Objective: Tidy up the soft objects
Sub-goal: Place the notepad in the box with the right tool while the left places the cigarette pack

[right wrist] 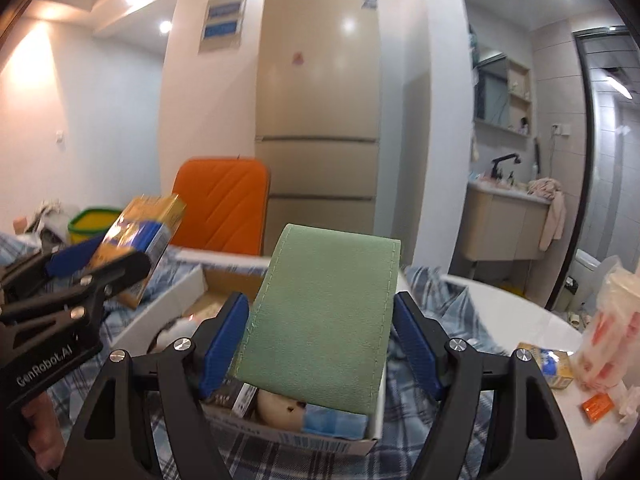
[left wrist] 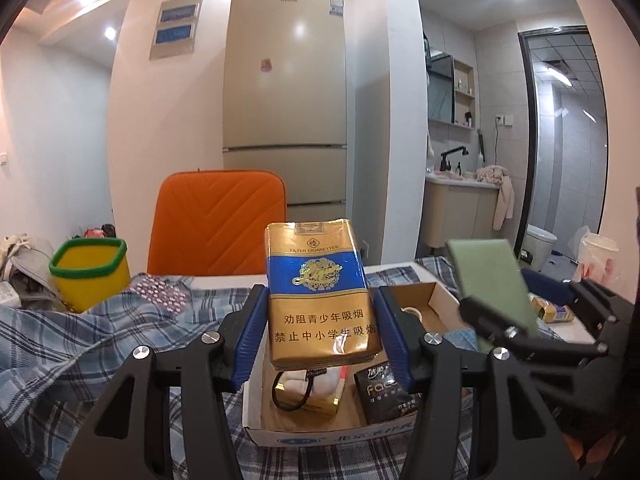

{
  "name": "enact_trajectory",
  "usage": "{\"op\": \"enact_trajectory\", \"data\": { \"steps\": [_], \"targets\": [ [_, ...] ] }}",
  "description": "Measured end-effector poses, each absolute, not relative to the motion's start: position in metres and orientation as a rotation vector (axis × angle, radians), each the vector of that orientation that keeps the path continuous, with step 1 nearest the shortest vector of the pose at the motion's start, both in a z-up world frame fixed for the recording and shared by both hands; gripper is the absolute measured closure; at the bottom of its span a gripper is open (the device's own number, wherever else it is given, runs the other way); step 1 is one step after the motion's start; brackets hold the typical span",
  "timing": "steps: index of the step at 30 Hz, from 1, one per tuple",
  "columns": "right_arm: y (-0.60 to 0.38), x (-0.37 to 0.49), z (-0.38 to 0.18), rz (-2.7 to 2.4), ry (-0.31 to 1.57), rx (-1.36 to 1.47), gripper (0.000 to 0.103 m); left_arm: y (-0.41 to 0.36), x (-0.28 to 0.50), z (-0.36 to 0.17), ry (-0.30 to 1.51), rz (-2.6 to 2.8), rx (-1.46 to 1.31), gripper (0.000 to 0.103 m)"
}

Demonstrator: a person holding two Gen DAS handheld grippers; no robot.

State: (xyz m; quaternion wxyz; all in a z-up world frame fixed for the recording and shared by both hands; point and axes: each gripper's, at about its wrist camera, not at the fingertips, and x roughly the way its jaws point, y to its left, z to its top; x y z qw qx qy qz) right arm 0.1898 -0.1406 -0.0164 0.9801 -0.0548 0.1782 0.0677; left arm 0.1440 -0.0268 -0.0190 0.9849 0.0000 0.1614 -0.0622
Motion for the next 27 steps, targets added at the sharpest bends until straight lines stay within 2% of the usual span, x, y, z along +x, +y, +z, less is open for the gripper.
{"op": "enact_trajectory", "data": {
  "steps": [10,16,21,23,27],
  "targets": [
    [-0.132,0.232,-0.051,0.191,0.584,-0.129,0.027,-0.03,0.15,-0.025,0.372,-0.123,-0.005,0.05],
    [-0.138,0.24,-0.063,0.181,0.64,-0.113,0.027,-0.031,0.153,-0.026,0.392,-0.123,0.002,0.05],
    [-0.146,0.242,-0.064,0.173,0.64,-0.091,0.025,-0.03,0.155,-0.029,0.407,-0.122,-0.003,0.05],
    [-0.149,0.239,-0.061,0.16,0.624,-0.087,0.021,-0.028,0.157,-0.028,0.409,-0.123,-0.003,0.05],
    [-0.158,0.223,-0.048,0.091,0.534,-0.073,0.021,-0.028,0.159,-0.03,0.422,-0.122,0.0,0.05]
  ]
}}
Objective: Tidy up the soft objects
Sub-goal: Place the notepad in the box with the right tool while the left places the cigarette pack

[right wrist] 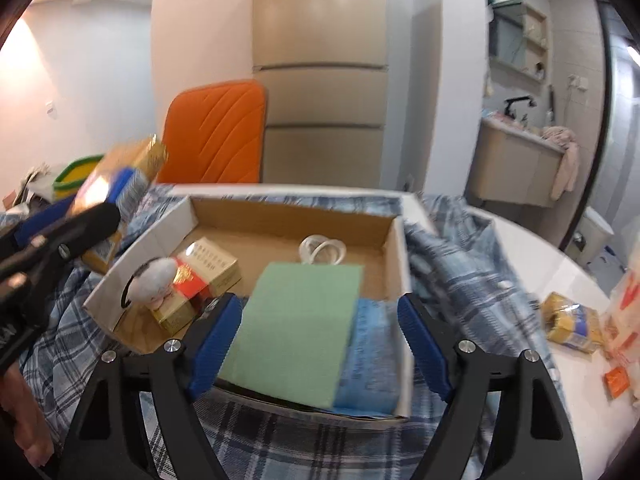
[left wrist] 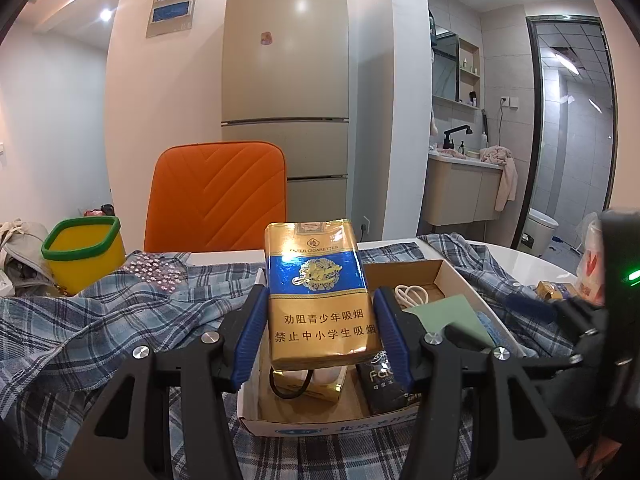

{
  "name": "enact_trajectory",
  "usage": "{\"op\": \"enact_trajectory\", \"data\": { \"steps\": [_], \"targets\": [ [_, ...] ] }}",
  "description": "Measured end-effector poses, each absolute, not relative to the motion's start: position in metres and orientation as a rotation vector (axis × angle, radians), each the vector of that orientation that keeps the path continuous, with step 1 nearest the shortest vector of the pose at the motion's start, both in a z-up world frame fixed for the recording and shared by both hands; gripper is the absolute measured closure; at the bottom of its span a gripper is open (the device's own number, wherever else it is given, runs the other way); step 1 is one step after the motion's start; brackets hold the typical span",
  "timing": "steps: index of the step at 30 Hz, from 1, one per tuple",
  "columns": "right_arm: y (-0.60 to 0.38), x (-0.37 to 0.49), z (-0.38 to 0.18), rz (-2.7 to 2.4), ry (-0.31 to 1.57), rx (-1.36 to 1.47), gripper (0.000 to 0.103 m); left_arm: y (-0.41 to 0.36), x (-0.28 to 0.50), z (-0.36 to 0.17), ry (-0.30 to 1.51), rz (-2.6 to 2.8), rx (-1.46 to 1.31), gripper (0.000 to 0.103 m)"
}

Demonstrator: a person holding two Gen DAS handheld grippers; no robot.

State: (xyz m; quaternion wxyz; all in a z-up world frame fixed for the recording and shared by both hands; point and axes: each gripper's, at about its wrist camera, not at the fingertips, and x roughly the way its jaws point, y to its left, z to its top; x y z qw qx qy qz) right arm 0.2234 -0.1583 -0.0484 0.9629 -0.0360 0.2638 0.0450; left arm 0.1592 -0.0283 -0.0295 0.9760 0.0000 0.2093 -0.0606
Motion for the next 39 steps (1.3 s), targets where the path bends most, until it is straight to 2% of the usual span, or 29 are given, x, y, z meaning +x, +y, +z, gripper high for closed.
{"op": "enact_trajectory", "data": {
  "steps": [8,15,19,28,32,36,39],
  "targets": [
    [-0.177,0.201,-0.026,0.008,0.397,-0.015,0.021,-0.031,0.181,-0.044,0.557,-0.142,0.002,0.05],
    [-0.172,0.198,-0.024,0.031,0.4,-0.028,0.021,-0.035,0.191,-0.052,0.619,-0.132,0.02,0.049],
    [-0.173,0.203,-0.029,0.043,0.446,-0.006,0.017,-0.035,0.19,-0.052,0.619,-0.132,0.024,0.048],
    [-0.174,0.201,-0.029,0.036,0.437,-0.004,0.017,-0.036,0.181,-0.045,0.563,-0.133,0.042,0.035],
    [-0.176,0.196,-0.024,0.035,0.408,0.0,0.017,-0.033,0.17,-0.036,0.496,-0.124,0.035,0.021],
    [-0.177,0.187,-0.015,0.049,0.375,0.008,0.017,-0.032,0.156,-0.025,0.411,-0.124,0.036,0.011],
    [-0.178,0.175,-0.003,0.055,0.331,0.001,0.017,-0.032,0.14,-0.013,0.326,-0.11,0.04,0.007]
  ]
}}
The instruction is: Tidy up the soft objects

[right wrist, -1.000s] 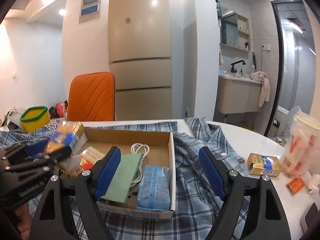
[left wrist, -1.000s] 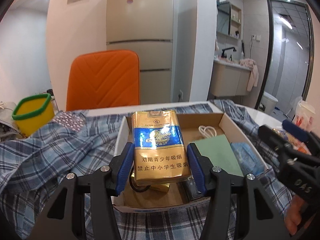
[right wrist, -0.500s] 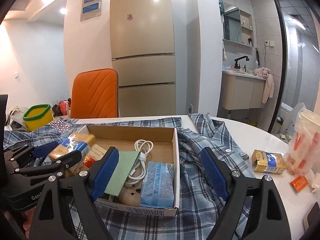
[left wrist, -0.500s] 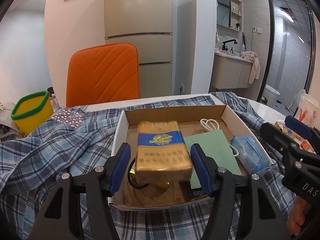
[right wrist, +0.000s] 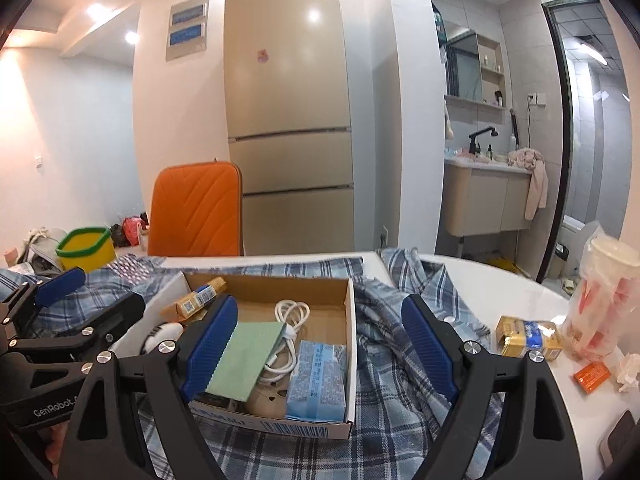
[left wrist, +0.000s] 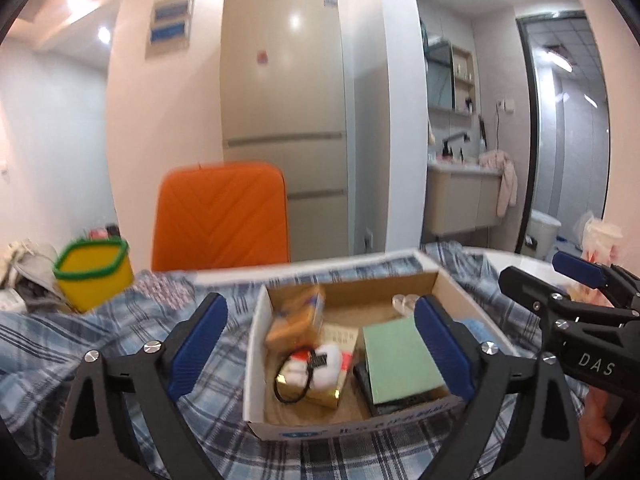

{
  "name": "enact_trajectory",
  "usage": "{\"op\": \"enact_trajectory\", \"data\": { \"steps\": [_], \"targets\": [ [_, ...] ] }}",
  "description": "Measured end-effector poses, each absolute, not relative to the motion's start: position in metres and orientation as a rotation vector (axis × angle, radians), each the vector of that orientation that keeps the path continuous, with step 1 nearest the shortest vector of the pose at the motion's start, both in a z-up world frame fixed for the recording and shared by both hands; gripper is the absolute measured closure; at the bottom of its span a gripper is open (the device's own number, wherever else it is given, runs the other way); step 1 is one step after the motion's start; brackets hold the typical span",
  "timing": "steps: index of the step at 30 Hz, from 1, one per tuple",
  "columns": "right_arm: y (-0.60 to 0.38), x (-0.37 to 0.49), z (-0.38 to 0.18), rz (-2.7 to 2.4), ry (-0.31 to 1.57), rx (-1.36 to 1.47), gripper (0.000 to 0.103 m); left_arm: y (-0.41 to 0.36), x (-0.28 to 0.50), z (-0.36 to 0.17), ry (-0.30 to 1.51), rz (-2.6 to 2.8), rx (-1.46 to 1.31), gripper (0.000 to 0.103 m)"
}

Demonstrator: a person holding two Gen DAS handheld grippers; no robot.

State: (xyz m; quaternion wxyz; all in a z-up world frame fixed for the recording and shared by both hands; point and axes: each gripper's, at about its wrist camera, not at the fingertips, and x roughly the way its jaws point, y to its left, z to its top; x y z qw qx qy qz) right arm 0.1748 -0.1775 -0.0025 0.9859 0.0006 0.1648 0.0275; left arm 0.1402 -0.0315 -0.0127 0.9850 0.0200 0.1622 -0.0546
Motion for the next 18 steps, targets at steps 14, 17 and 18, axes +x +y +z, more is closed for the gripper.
{"op": "enact_trajectory", "data": {
  "steps": [14,17,18],
  "targets": [
    [-0.187,0.104,0.042,0.098,0.15,-0.007,0.004,-0.013,0.072,0.037,0.119,-0.113,0.019,0.001],
    [-0.188,0.089,0.047,0.095,0.097,-0.018,0.0,-0.009,0.056,0.038,0.075,-0.103,0.014,0.0],
    [-0.188,0.085,0.048,0.098,0.082,-0.017,0.0,-0.008,0.054,0.039,0.071,-0.105,0.014,0.0]
  ]
}}
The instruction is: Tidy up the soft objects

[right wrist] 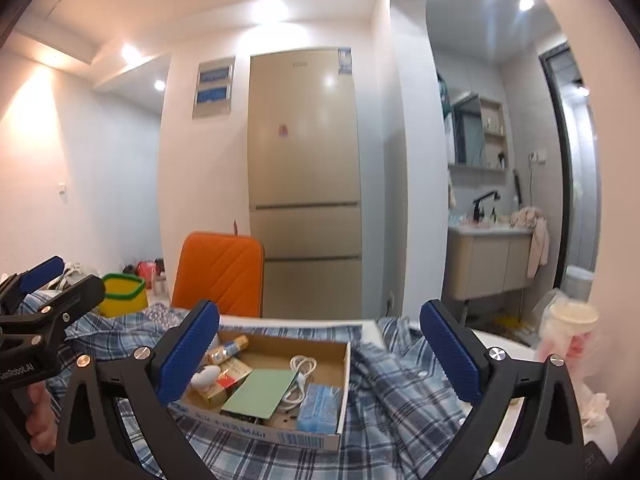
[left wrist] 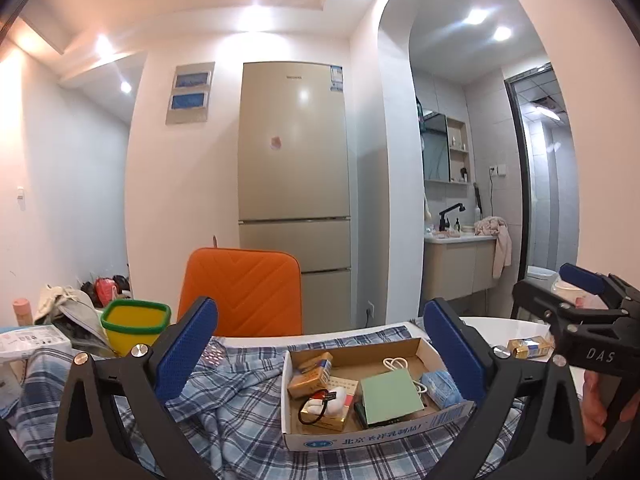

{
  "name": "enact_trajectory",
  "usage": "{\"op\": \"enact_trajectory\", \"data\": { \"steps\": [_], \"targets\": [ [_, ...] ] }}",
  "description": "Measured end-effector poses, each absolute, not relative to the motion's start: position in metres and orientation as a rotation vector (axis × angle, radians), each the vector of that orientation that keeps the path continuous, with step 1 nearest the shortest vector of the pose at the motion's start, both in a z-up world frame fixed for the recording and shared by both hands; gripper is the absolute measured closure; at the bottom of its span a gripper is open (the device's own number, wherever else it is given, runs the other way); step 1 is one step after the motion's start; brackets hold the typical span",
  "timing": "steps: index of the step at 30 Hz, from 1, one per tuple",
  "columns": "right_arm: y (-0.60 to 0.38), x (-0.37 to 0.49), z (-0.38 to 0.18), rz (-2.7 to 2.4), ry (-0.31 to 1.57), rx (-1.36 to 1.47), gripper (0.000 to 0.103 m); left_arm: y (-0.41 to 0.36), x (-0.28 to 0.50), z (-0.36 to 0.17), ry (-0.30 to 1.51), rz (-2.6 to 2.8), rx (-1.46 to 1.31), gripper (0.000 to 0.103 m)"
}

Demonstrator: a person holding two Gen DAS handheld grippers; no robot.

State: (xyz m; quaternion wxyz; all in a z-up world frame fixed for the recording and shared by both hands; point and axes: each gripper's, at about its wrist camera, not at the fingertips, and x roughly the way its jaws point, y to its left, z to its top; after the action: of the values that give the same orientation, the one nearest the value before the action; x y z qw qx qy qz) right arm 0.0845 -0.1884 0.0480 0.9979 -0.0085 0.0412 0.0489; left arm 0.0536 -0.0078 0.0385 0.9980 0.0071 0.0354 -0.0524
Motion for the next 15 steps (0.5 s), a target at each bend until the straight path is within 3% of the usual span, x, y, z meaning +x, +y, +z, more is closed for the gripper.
{"op": "enact_trajectory", "data": {
  "steps": [15],
  "targets": [
    [-0.183,0.045,0.042,0.083,0.001,-0.047,0.0,-0.013,0.02,0.022,0.006,-0.104,0.06,0.0]
  ]
}}
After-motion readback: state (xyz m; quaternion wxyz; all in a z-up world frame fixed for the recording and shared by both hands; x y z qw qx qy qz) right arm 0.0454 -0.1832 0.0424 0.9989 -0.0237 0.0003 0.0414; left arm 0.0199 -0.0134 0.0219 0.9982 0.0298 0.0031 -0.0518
